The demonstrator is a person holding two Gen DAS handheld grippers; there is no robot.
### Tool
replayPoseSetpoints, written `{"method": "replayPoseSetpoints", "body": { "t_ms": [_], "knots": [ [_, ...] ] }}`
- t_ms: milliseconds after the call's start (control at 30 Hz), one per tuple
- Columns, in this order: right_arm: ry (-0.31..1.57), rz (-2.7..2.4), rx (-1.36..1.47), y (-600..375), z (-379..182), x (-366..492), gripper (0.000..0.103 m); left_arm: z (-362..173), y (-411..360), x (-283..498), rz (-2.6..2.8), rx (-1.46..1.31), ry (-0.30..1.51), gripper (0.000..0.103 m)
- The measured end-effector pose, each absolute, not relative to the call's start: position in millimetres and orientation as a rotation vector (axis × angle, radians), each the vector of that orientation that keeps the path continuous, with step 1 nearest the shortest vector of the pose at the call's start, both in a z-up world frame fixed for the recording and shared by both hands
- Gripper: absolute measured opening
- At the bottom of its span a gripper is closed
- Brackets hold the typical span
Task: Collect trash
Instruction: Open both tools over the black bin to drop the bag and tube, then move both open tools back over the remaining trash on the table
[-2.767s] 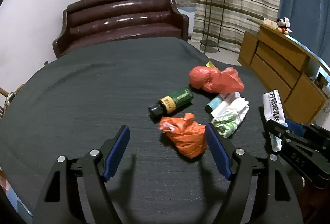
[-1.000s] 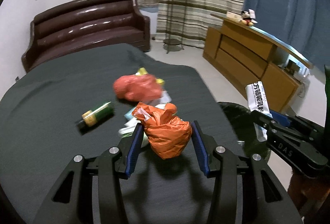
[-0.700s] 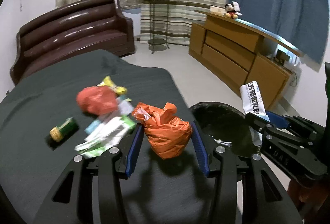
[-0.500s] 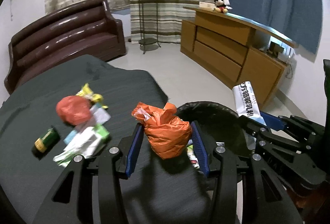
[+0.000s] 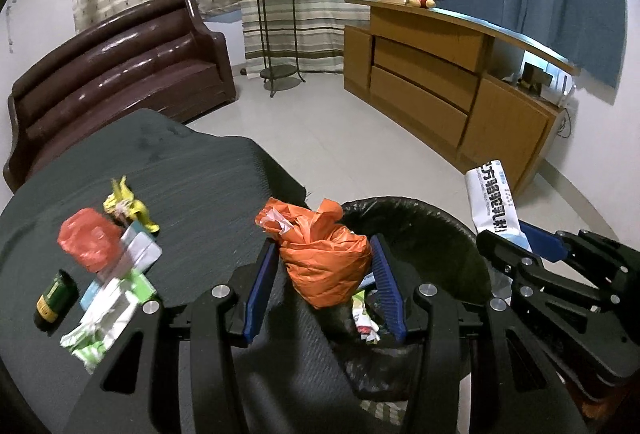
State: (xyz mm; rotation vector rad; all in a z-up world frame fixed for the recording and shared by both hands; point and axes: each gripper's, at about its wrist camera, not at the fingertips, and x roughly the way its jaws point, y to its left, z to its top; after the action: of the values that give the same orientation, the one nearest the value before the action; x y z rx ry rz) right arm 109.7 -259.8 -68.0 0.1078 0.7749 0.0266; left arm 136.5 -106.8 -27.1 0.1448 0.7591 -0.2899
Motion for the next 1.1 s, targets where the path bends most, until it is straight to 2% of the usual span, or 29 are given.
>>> {"method": "replayPoseSetpoints", "body": {
  "t_ms": [133, 200, 567, 700, 1100],
  "knots": [
    [0.776, 0.023, 0.123, -263.9, -71.1, 113.5, 0.033, -28.1, -113.7, 142.5, -0.296, 0.162, 0.763, 0.05],
    [0.775, 0.011, 0.134, -267.1, -72.7, 114.6, 0.043, -28.0, -113.4, 140.5, -0.287, 0.166, 0.754, 0.058],
    [0.782, 0.006, 0.154, -269.0, -71.8, 112.6, 0.044, -25.3, -98.3, 137.6, -0.266, 0.131, 0.762, 0.068],
    [0.783, 0.025, 0.146, -260.6, -68.3, 111.7, 0.05, -20.3, -84.5, 128.5, -0.254, 0.113, 0.756, 0.069],
    [0.785, 0.146, 0.089, -199.7, -55.3, 105.1, 0.056, -6.8, -18.7, 103.3, -0.135, 0.094, 0.734, 0.071]
  ]
}}
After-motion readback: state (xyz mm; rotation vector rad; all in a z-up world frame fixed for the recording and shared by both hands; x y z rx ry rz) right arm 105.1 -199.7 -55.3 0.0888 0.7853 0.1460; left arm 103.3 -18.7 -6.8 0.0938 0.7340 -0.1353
